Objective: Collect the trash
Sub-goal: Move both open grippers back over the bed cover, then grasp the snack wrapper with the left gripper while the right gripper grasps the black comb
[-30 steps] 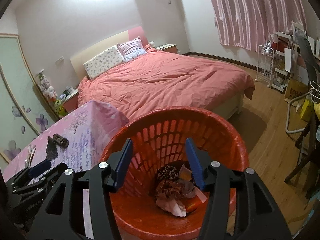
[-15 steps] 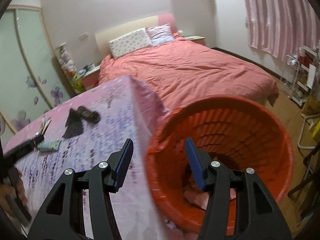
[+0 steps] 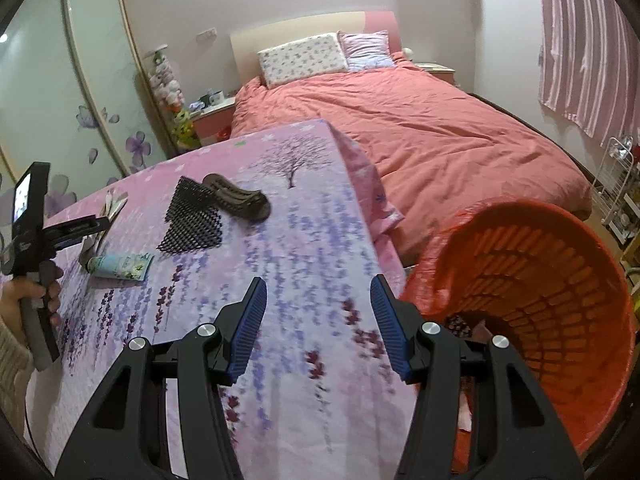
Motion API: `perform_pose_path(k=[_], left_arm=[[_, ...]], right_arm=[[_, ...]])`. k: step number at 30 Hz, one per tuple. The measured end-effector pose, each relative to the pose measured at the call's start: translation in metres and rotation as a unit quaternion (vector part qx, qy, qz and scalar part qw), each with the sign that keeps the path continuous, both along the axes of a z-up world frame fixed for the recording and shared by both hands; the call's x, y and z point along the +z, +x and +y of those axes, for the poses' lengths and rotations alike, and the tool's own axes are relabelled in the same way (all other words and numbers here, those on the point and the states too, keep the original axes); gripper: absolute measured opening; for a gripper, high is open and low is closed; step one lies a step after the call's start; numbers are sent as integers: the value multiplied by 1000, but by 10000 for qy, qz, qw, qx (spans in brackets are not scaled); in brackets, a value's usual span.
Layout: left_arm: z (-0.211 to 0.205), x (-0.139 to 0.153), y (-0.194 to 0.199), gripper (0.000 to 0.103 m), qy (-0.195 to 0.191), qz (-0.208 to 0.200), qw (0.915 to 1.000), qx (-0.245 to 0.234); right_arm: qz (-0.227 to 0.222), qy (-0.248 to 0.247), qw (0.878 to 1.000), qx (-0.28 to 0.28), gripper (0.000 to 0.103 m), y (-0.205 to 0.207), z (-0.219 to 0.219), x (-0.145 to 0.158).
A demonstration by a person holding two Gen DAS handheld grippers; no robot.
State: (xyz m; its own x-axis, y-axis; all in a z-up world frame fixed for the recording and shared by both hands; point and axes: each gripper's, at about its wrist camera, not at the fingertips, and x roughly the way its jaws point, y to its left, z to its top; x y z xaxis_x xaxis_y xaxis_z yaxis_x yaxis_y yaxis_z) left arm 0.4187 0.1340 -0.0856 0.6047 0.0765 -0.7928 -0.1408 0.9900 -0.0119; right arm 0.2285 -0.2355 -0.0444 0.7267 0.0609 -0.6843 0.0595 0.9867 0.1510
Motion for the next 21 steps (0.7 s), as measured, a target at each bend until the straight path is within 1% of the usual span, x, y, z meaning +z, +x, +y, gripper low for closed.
perform_pose_path(k=[1, 2, 3, 5, 6, 7, 10, 15, 18, 21], left_arm=[[2, -4, 3, 63, -26, 65, 10000, -15], [3, -7, 4, 62, 25, 68, 10000, -32], [1, -7, 3, 59, 139, 24, 9999, -83], [-1, -9, 1, 51, 141, -18, 9998, -166], [-1, -9, 0, 43, 159, -28, 9997, -167], [0, -9, -1, 41, 164, -33, 9997, -183], [1, -10, -12, 41, 211, -41, 9995, -244], [11, -10, -43, 40, 276, -31, 9991, -327], [20, -9, -63, 40, 359, -10, 9990, -273], [29, -10, -80, 41, 521, -26, 9984, -232]], right_arm=[[11, 0, 10000, 20, 55, 0, 3, -1], [29, 2, 10000, 54, 55, 2, 6, -2], [40, 2, 10000, 74, 55, 3, 8, -2], [68, -5, 9999, 136, 55, 5, 15, -3], [84, -17, 9998, 173, 55, 5, 19, -4], [93, -24, 9998, 190, 55, 6, 21, -4], [130, -15, 9996, 249, 55, 6, 27, -6], [209, 108, 9991, 361, 55, 11, 38, -8], [222, 187, 9983, 511, 55, 15, 52, -9], [244, 244, 9967, 734, 55, 21, 72, -10]])
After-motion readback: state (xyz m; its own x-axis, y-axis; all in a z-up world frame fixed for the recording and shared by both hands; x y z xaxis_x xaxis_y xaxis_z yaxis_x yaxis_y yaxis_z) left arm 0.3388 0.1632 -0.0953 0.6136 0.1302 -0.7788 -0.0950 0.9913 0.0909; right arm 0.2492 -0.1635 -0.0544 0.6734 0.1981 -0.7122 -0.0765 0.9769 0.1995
